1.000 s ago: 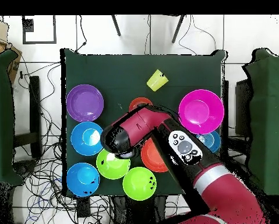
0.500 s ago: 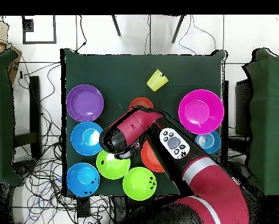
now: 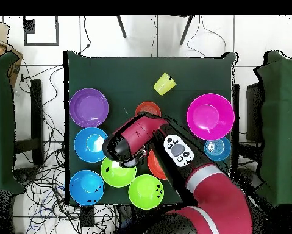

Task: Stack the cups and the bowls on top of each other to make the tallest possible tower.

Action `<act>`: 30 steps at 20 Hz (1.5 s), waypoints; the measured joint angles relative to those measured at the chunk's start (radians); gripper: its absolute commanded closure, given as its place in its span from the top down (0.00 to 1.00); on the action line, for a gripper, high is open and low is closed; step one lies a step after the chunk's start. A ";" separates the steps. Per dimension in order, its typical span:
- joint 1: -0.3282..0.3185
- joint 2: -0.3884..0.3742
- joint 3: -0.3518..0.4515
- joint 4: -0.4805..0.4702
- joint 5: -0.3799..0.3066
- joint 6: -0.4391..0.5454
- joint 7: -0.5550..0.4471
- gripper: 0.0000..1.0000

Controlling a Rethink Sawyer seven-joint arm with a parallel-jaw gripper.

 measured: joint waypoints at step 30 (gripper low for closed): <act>0.307 -0.083 -0.175 0.065 0.137 -0.265 0.017 1.00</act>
